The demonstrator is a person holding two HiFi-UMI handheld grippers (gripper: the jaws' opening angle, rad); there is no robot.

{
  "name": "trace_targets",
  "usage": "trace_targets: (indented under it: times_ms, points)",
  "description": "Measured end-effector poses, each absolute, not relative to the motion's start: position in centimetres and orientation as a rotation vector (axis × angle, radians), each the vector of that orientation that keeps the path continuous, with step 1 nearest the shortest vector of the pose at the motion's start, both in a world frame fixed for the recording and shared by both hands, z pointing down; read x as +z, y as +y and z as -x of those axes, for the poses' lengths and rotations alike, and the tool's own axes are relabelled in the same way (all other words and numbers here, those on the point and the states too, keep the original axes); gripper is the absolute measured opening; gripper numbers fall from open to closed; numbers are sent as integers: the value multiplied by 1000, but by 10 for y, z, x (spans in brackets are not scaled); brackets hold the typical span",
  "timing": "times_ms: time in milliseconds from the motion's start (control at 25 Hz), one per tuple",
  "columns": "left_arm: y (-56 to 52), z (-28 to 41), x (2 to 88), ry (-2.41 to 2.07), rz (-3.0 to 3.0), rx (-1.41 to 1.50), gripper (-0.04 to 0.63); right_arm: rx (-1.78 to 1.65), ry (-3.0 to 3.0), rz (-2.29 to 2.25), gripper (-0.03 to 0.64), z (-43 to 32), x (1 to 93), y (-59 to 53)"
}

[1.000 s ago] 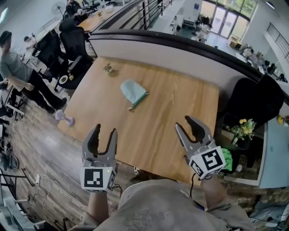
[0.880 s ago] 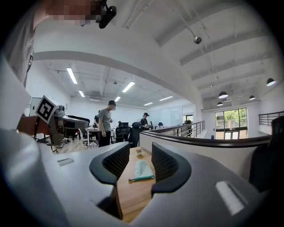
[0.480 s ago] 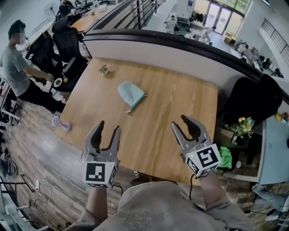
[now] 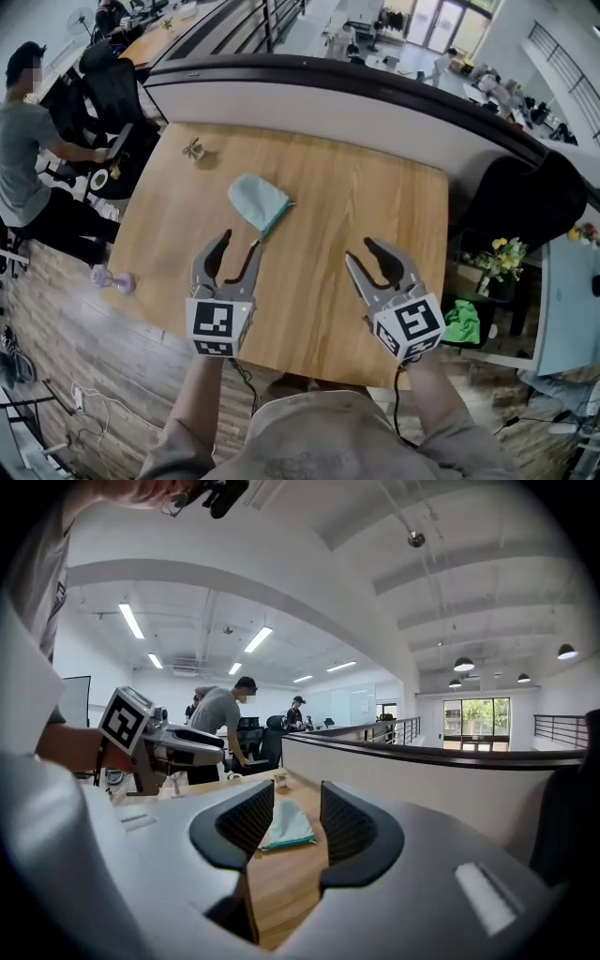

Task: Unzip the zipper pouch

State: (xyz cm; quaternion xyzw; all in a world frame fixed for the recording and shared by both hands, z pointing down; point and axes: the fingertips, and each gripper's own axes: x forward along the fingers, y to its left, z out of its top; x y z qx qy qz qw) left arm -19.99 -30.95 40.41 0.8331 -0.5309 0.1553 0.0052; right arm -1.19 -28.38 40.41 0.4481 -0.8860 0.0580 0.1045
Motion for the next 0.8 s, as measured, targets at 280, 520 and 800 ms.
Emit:
trace_targets:
  times_ms: [280, 520, 800]
  points:
    - [-381, 189, 472, -1516, -2584, 589, 198, 257, -2535, -1340, 164, 15, 447, -327]
    - [-446, 181, 538, -1426, -2529, 652, 198, 322, -2495, -1346, 164, 20, 484, -369]
    - [-481, 175, 630, -1311, -2439, 804, 219, 399, -2447, -1339, 164, 22, 530, -392]
